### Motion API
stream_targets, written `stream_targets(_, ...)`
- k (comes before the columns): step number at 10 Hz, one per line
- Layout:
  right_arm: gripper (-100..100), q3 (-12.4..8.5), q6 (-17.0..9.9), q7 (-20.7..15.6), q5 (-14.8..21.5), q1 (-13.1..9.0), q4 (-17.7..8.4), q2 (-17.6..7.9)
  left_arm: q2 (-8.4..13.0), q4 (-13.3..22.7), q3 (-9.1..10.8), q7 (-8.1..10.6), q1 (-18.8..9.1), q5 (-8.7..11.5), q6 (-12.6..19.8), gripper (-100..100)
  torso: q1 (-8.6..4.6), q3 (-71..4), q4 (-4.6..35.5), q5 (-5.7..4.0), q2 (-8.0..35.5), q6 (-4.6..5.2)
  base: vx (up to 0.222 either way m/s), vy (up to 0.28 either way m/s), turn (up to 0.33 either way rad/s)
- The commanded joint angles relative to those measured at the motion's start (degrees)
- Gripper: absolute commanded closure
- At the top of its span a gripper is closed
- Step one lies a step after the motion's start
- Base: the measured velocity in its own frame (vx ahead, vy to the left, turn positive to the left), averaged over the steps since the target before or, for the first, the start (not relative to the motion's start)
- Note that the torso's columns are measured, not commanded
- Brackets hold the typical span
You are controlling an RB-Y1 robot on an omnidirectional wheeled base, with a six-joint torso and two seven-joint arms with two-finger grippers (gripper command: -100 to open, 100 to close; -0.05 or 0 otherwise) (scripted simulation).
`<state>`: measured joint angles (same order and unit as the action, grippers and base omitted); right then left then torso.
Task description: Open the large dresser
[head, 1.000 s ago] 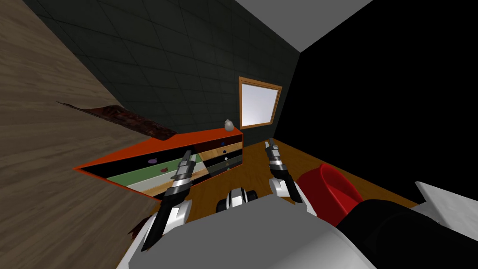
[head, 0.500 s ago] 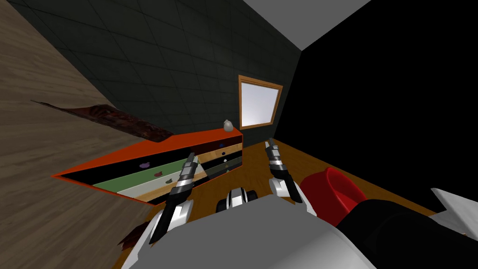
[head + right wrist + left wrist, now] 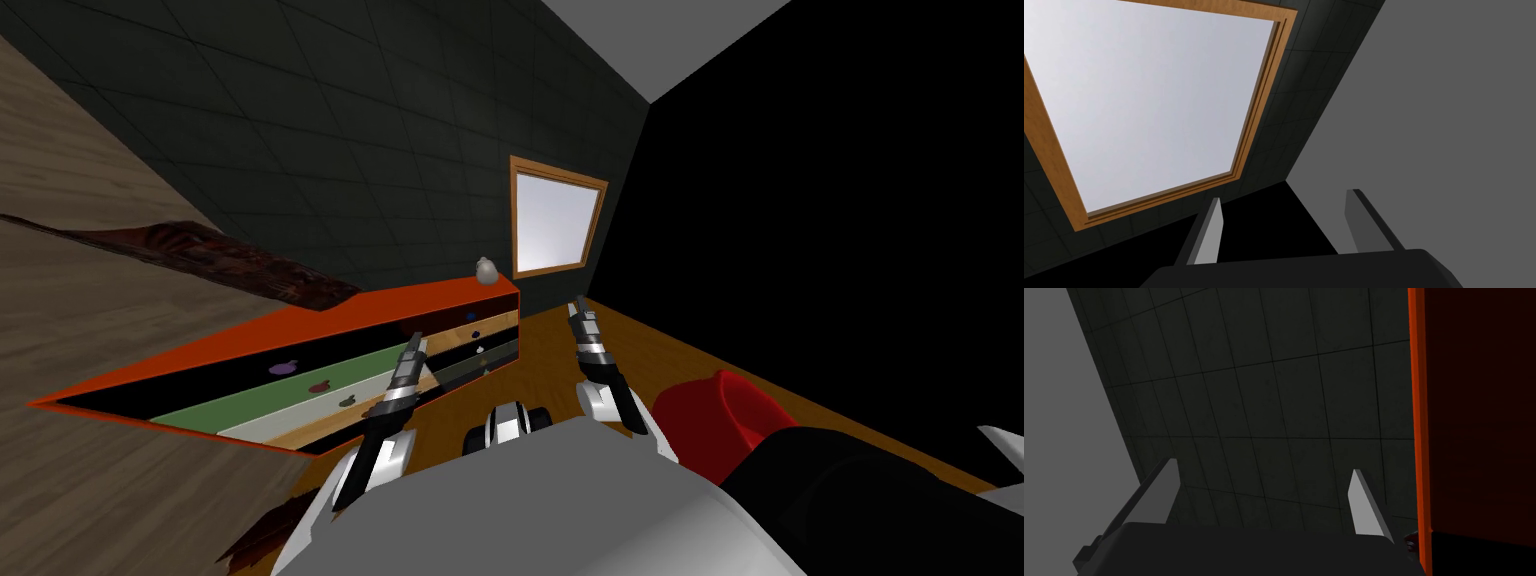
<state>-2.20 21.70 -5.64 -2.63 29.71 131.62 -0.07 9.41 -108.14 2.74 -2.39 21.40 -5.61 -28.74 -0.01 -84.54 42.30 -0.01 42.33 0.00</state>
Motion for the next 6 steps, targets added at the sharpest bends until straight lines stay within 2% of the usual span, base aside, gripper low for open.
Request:
stream_targets(1,0,0.0,0.0,0.0,0.0,0.0,0.0,0.0,0.17,4.22,-0.01,-0.54,-0.76,-0.25,-2.0,-100,0.01,0.01,0.0,0.01,0.02,0.0,0.103,-0.035,-0.01)
stream_targets(6,0,0.0,0.0,0.0,0.0,0.0,0.0,0.0,-0.19,13.01,0.21,-1.39,-2.78,-0.6,-5.58,-100,0.02,-0.04,-0.02,0.01,-0.05,0.0,0.117,-0.031,-0.01)
